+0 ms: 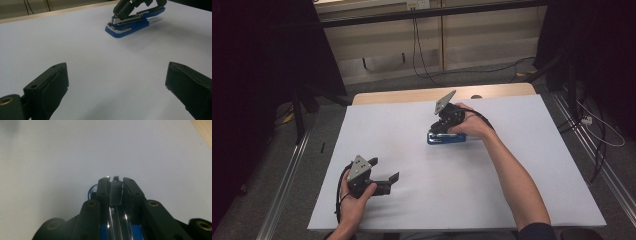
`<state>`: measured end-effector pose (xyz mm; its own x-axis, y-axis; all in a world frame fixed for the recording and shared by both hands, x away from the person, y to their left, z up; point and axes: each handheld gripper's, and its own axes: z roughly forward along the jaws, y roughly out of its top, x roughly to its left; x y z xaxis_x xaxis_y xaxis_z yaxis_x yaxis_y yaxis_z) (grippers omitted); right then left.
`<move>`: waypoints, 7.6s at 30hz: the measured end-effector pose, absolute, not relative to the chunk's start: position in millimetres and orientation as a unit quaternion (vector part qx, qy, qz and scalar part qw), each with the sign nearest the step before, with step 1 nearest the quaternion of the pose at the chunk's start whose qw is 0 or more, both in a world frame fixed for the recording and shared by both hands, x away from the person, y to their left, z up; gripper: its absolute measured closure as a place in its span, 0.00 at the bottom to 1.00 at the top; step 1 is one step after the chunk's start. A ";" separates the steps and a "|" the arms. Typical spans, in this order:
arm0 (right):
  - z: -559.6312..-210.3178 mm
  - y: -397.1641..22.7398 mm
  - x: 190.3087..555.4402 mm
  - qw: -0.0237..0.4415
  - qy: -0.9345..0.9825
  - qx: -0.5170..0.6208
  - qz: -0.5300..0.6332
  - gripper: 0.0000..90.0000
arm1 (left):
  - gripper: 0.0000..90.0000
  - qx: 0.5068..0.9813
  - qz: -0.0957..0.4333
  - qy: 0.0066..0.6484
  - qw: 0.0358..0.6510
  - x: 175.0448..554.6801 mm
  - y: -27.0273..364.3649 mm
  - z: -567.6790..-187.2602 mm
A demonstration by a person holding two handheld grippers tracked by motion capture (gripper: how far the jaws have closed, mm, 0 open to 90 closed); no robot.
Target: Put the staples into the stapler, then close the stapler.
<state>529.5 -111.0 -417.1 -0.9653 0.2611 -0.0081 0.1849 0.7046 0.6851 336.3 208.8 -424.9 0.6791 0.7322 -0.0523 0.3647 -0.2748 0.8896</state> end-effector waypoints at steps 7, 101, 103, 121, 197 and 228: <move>-418.1 -111.6 530.8 0.047 0.921 0.123 0.368 0.86 | 0.05 0.775 0.188 0.355 0.487 336.1 209.0 -424.8; -421.4 -150.3 497.6 0.113 0.857 0.281 0.418 0.21 | 0.05 0.777 0.193 0.358 0.481 341.1 205.7 -427.7; -421.8 -151.2 496.1 0.112 0.854 0.286 0.420 0.22 | 0.05 0.777 0.195 0.356 0.481 341.0 205.9 -428.2; -426.7 -167.3 468.9 0.168 0.797 0.370 0.446 0.05 | 0.05 0.769 0.202 0.366 0.484 344.7 206.5 -427.8; -437.3 -254.7 377.7 0.270 0.706 0.464 0.462 0.04 | 0.06 0.786 0.193 0.310 0.499 407.8 135.8 -424.3; -444.7 -255.3 396.0 0.249 0.712 0.457 0.471 0.83 | 0.05 0.789 0.183 0.324 0.489 450.5 103.4 -430.9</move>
<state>396.0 -255.3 -444.7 -0.4569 0.8862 0.0761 0.4161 0.1374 0.8989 450.5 103.4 -430.9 0.7223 0.6910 -0.0279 0.3329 -0.3120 0.8898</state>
